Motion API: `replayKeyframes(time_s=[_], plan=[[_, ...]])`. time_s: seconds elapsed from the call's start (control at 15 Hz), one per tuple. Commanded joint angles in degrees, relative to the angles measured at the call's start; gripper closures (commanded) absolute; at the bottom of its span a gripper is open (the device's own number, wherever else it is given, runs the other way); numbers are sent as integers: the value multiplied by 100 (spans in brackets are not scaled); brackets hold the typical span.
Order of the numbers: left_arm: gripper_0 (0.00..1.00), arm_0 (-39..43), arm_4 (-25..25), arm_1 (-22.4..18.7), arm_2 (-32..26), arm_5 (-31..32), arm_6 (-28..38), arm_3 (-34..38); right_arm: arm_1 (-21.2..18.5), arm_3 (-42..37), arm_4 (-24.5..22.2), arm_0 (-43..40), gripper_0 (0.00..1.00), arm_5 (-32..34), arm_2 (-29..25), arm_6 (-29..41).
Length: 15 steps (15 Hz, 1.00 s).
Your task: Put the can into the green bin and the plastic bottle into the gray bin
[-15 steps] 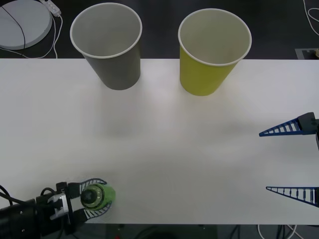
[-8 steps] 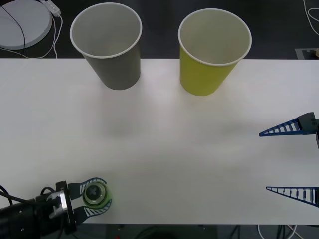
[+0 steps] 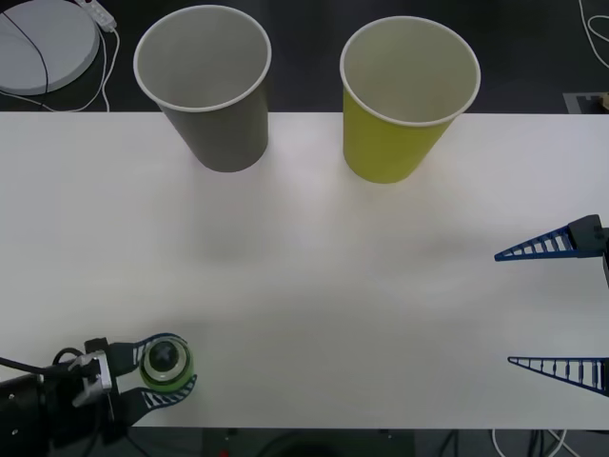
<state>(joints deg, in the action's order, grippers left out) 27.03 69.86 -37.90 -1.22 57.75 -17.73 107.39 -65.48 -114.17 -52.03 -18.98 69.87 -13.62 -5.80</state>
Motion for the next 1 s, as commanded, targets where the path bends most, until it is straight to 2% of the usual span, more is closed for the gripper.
replayKeyframes(time_s=[0.07,0.2,0.53,0.67,1.0], plan=[[100,197,301,-113,-352,-62,675,537,0,0,0,0,0,0,0,0],[100,259,415,-227,-546,-106,1105,801,0,0,0,0,0,0,0,0],[100,443,318,-464,-1047,-220,1967,1223,0,0,0,0,0,0,0,0],[100,522,309,-561,-1222,-431,2336,1416,0,0,0,0,0,0,0,0],[100,751,186,-719,-1258,-1451,2547,1636,0,0,0,0,0,0,0,0]])
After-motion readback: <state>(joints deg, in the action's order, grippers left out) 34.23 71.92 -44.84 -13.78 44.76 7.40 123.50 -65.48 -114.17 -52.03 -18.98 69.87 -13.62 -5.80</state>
